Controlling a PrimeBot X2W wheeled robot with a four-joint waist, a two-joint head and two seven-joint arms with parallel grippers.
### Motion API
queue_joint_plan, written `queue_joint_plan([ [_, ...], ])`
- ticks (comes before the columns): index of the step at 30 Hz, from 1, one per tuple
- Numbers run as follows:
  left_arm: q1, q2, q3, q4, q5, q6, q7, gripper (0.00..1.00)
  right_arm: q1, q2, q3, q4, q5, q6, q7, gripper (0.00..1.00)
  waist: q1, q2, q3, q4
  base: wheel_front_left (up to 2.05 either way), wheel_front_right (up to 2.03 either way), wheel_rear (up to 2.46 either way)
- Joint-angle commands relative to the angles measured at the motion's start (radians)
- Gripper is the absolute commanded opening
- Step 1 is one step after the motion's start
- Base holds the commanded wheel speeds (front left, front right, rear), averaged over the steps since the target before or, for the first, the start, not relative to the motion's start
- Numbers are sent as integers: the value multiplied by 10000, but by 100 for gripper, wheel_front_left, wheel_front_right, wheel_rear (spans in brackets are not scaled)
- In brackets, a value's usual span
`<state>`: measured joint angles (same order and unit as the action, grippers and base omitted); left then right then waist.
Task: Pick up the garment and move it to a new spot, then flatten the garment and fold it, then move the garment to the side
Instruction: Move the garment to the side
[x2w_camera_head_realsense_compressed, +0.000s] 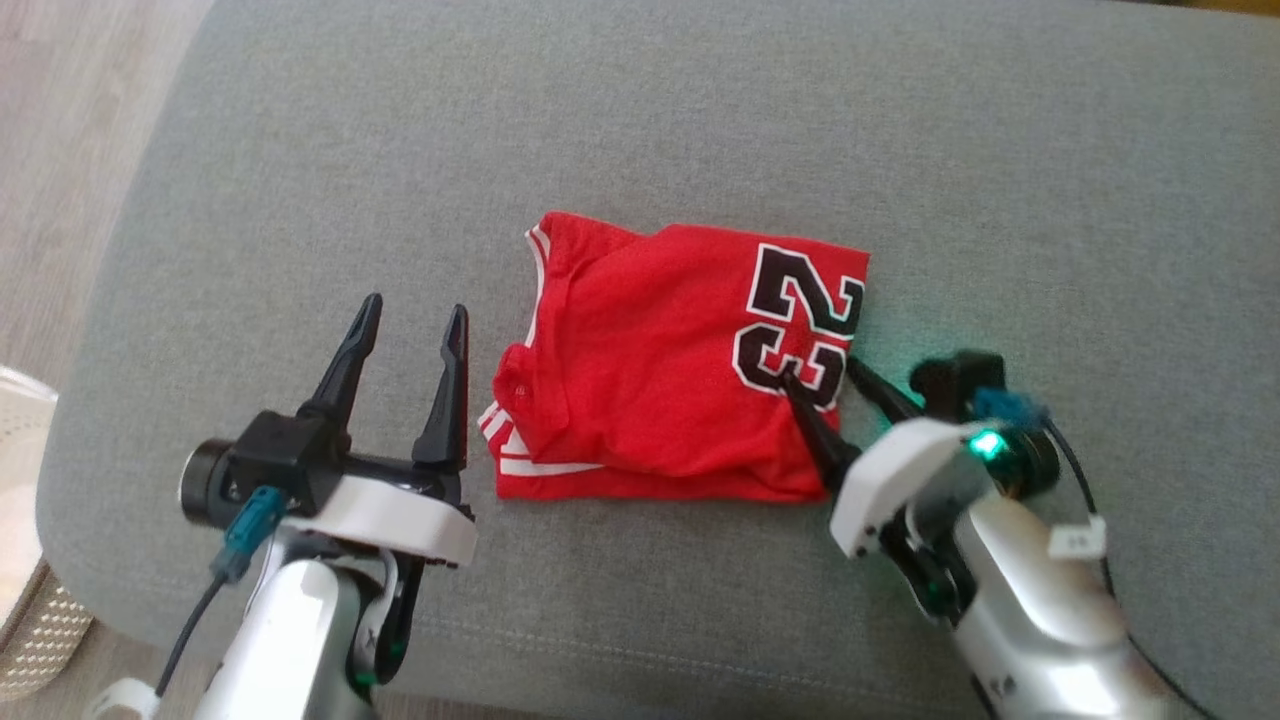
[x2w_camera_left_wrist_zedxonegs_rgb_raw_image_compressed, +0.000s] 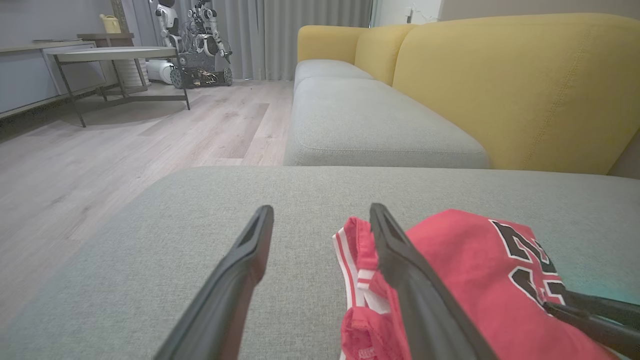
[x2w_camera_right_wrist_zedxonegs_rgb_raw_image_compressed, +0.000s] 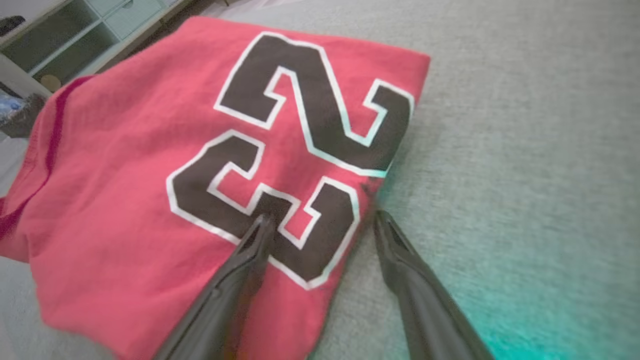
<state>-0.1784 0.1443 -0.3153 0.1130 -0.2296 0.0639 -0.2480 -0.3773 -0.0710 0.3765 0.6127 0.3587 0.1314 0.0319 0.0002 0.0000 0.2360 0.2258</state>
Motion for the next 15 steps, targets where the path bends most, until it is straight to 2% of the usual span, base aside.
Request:
queue_joint_plan([
  [1, -478, 48, 290, -228, 119, -47, -89, 100, -321, 182, 447, 108, 121, -7, 233, 52, -2, 0, 62, 22, 0, 0, 0],
  [2, -496, 37, 297, -201, 122, -52, -98, 100, -424, 184, 563, 274, 208, -7, 325, 0, -2, 0, 72, 6, 0, 0, 0],
  [8, -485, 49, 408, -136, 163, -22, -127, 100, -822, -33, 1183, 440, 584, -7, 319, 0, -2, 0, 49, -344, 0, 0, 0],
  [15, -438, 145, 542, -248, 222, -28, -134, 100, -994, -1156, 1538, -533, 435, -7, -96, 0, -2, 0, -35, -1209, 0, 0, 0],
])
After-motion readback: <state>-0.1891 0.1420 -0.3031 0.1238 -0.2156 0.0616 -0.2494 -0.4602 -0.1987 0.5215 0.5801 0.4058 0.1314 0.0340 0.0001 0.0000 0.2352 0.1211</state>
